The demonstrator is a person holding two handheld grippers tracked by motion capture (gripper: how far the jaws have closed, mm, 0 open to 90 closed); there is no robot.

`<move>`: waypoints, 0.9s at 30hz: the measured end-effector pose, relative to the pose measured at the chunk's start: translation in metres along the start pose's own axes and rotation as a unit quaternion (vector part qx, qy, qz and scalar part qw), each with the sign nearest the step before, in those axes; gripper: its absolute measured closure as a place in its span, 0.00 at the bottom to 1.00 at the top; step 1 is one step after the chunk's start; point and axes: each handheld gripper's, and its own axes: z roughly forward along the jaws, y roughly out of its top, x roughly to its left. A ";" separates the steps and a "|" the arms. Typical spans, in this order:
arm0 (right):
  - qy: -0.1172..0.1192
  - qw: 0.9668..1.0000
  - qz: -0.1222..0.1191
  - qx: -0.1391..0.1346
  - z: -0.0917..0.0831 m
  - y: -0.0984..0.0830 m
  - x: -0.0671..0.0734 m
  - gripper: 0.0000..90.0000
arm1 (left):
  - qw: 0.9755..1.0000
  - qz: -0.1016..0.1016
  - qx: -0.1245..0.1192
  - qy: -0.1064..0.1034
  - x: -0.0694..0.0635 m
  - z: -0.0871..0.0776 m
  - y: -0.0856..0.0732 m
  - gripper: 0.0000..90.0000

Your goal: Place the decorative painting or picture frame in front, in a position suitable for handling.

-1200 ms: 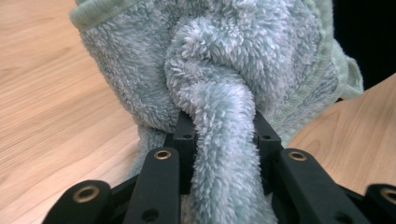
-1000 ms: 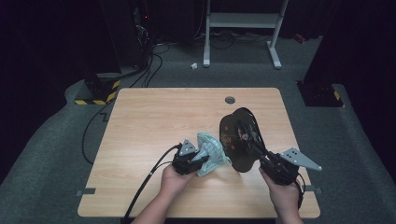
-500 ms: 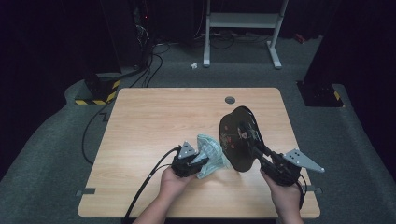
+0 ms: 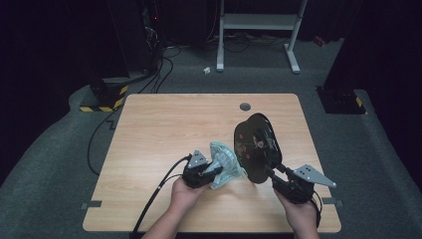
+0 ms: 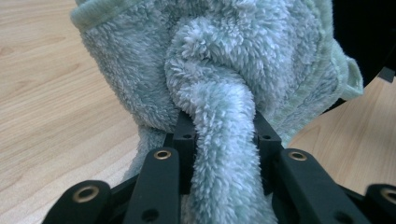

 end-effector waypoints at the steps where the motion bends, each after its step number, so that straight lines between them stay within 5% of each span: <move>1: -0.003 1.000 0.001 0.005 0.001 -0.002 0.001 0.64 | 1.000 -0.002 -0.002 -0.002 0.000 -0.001 0.001 0.78; 14: -0.001 1.000 -0.001 0.019 0.023 -0.034 0.005 0.66 | 1.000 0.000 -0.029 -0.008 -0.005 -0.008 0.028 0.78; 27: 0.005 0.999 0.011 0.035 0.036 -0.036 0.000 0.86 | 0.998 0.001 -0.060 -0.007 -0.006 -0.020 0.062 0.78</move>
